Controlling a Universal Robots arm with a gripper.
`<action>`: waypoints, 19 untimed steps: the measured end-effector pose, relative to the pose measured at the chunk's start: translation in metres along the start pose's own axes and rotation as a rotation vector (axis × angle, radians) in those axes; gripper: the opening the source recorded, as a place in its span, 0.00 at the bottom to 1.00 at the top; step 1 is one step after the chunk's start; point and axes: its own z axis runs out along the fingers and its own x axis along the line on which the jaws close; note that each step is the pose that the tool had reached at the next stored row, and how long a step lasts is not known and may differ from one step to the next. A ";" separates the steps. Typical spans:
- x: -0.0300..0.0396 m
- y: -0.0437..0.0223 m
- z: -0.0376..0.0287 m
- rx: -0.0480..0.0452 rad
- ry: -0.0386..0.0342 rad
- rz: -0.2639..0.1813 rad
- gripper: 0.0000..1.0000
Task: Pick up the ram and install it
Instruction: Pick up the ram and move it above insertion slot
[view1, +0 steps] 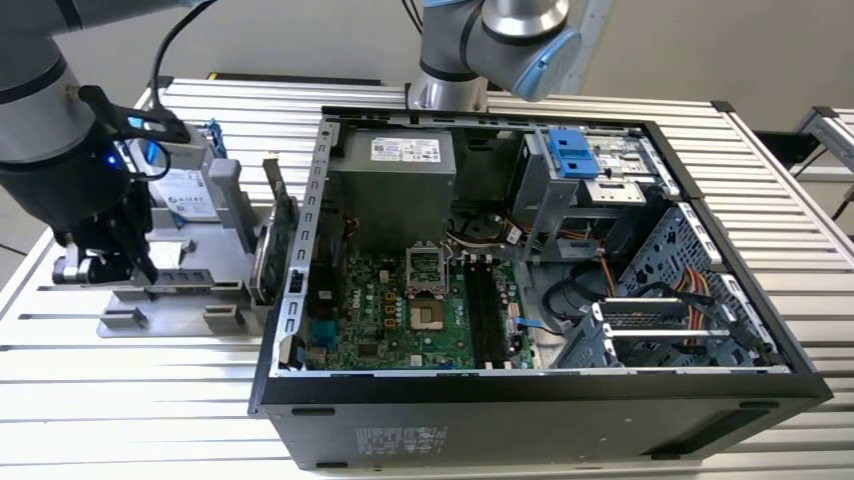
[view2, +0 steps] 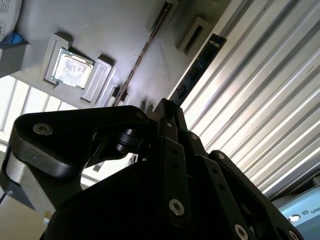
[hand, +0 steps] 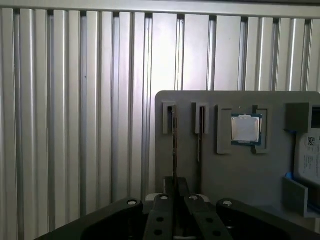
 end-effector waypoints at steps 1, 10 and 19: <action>0.0000 0.0000 -0.0010 -0.0001 0.0000 0.000 0.00; -0.0001 0.0000 -0.0071 -0.0001 0.0001 0.000 0.00; -0.0002 0.0000 -0.0141 -0.0001 0.0000 0.000 0.00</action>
